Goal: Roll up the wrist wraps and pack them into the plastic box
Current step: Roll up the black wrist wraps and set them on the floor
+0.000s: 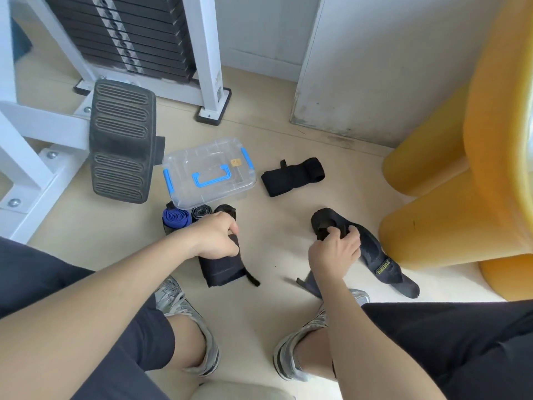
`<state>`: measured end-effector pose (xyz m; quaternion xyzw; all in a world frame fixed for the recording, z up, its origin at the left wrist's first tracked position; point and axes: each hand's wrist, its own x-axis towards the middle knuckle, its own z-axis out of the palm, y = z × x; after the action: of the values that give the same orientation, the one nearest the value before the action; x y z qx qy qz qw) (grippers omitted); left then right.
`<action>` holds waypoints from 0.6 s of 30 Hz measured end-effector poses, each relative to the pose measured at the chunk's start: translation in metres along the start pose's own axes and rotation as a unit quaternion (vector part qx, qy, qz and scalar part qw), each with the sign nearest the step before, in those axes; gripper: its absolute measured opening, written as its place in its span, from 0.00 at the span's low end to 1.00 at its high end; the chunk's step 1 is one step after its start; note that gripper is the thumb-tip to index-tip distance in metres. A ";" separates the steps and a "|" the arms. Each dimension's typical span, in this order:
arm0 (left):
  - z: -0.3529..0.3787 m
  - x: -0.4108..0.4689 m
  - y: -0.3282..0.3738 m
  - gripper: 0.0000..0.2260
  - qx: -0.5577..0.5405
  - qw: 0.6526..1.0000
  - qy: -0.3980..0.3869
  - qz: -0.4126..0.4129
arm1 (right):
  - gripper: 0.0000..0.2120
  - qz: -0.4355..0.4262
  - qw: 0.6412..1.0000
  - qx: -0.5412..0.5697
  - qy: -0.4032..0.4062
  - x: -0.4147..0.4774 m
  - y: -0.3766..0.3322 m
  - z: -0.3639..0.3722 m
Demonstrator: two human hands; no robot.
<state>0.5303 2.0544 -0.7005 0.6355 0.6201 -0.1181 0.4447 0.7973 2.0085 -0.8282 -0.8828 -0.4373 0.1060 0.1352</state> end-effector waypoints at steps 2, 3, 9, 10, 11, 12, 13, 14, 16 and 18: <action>0.001 0.004 -0.006 0.30 -0.048 0.998 -0.020 -0.019 | 0.21 -0.059 0.997 -0.010 -0.041 -0.006 -0.007 0.012; 0.002 0.007 -0.009 0.28 -0.063 0.997 -0.022 -0.027 | 0.20 -0.087 0.993 -0.010 -0.079 -0.007 -0.011 0.018; 0.014 0.021 -0.029 0.06 -0.089 0.995 0.015 -0.042 | 0.16 -0.151 0.958 0.047 -0.238 -0.001 -0.046 0.058; 0.015 0.022 -0.028 0.06 -0.093 0.994 0.025 -0.045 | 0.17 -0.141 0.956 0.056 -0.251 0.004 -0.052 0.063; 0.016 0.024 -0.028 0.08 -0.099 0.993 0.034 -0.046 | 0.17 -0.126 0.954 0.065 -0.264 0.011 -0.057 0.068; 0.016 0.027 -0.030 0.12 -0.107 0.992 0.038 -0.051 | 0.17 -0.109 0.952 0.074 -0.275 0.019 -0.063 0.072; 0.017 0.031 -0.034 0.17 -0.113 0.991 0.040 -0.053 | 0.17 -0.094 0.951 0.084 -0.282 0.027 -0.069 0.075; 0.017 0.034 -0.038 0.22 -0.109 0.992 0.034 -0.055 | 0.17 -0.079 0.950 0.095 -0.286 0.036 -0.075 0.079; 0.017 0.041 -0.046 0.23 -0.087 0.995 0.015 -0.046 | 0.16 -0.053 0.947 0.117 -0.294 0.055 -0.087 0.084; 0.018 0.047 -0.053 0.11 -0.067 0.997 0.012 -0.019 | 0.18 -0.023 0.942 0.141 -0.302 0.074 -0.099 0.087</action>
<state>0.5001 2.0652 -0.7664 0.5934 0.6440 -0.0771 0.4767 0.7412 2.1384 -0.8821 -0.7708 -0.4585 0.4252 0.1220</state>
